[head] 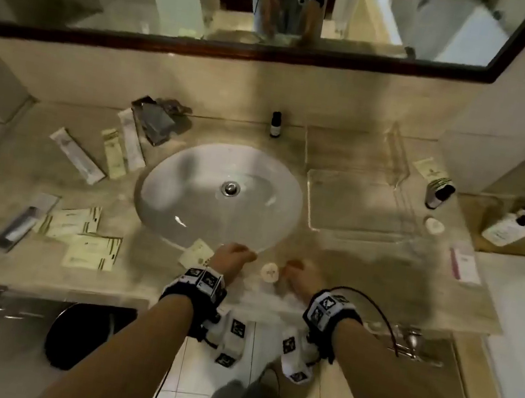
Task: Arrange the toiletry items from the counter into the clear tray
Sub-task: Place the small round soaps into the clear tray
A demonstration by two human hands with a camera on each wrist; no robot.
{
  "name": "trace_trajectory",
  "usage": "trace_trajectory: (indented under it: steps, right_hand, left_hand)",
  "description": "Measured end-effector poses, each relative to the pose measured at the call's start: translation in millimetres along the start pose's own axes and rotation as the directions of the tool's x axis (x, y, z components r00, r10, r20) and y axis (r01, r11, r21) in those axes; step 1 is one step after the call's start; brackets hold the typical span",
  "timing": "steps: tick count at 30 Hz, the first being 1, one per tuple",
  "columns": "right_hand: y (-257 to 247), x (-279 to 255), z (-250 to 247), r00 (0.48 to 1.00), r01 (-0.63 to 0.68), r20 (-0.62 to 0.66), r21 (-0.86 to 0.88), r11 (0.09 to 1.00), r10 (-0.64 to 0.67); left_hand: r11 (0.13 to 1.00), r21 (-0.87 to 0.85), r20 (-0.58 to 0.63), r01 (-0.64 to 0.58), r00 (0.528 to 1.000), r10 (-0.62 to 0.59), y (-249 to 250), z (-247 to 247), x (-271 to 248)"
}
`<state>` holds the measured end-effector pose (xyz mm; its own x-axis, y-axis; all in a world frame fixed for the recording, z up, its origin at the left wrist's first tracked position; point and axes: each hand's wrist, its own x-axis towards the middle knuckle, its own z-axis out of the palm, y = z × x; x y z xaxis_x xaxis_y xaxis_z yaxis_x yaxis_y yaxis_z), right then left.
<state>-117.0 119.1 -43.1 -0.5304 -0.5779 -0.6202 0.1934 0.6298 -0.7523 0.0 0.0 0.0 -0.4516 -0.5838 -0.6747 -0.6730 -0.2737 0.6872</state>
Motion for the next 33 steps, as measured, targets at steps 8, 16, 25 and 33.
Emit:
trace_trajectory:
  steps: [8,16,25,33]
  right_hand:
    - [10.0,20.0,24.3,0.984,0.120,0.009,-0.772,0.625,-0.178]
    - [16.0,13.3,27.0,0.953,0.220,0.020,-0.732,0.645,-0.302]
    - [-13.9,-7.8,3.2,0.943,0.265,0.020,-0.645,0.717,-0.331]
    - [-38.8,-17.6,-72.5,0.910,0.197,-0.153,-0.658,0.727,-0.386]
  left_hand:
    - [0.995,0.102,0.071,-0.010,0.997,0.003,2.6,18.0,35.5]
    - [0.920,0.375,0.178,-0.112,0.983,0.047,-7.9,16.7,56.2]
    - [0.990,0.140,0.220,-0.018,0.975,-0.014,5.4,18.2,57.1]
    - [0.991,-0.130,0.248,0.040,0.969,-0.007,65.8,69.1,58.7]
